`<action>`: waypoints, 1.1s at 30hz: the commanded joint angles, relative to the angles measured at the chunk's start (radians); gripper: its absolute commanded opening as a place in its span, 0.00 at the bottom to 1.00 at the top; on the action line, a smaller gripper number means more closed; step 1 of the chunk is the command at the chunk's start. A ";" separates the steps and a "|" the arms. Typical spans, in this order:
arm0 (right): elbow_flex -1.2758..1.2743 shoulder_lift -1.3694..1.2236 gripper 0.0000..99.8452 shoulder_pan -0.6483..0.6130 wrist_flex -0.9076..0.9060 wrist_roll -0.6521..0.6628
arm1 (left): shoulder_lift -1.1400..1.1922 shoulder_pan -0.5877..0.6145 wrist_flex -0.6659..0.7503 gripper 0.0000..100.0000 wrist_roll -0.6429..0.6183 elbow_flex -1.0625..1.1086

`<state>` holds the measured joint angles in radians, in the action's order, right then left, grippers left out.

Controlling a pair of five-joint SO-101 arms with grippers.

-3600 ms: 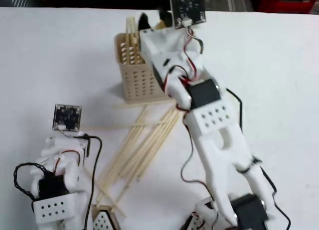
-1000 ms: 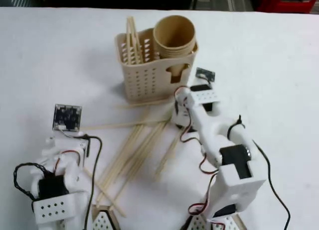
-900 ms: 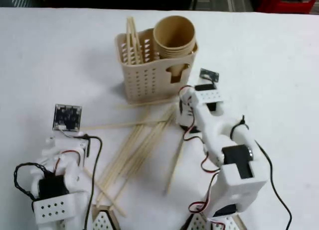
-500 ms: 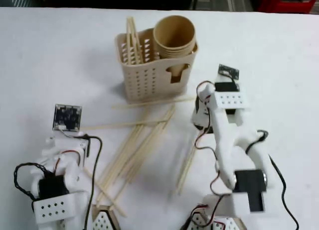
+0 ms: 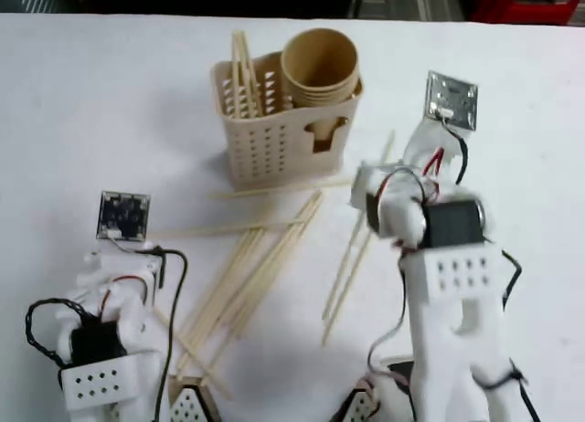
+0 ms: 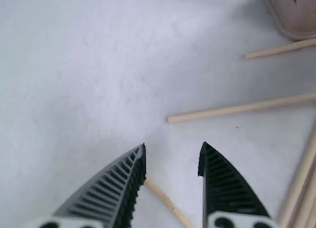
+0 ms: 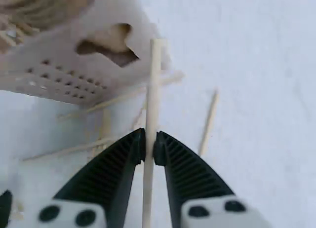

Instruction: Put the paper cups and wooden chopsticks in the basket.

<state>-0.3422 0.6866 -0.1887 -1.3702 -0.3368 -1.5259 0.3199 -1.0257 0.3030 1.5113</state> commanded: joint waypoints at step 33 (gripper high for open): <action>0.233 -0.433 0.06 -0.194 1.086 0.222 | -0.013 0.007 0.006 0.18 0.012 -0.005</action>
<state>-0.1534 0.2478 -0.3744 -0.2271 -0.1266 -1.5259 0.3199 -1.0257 0.3030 1.5113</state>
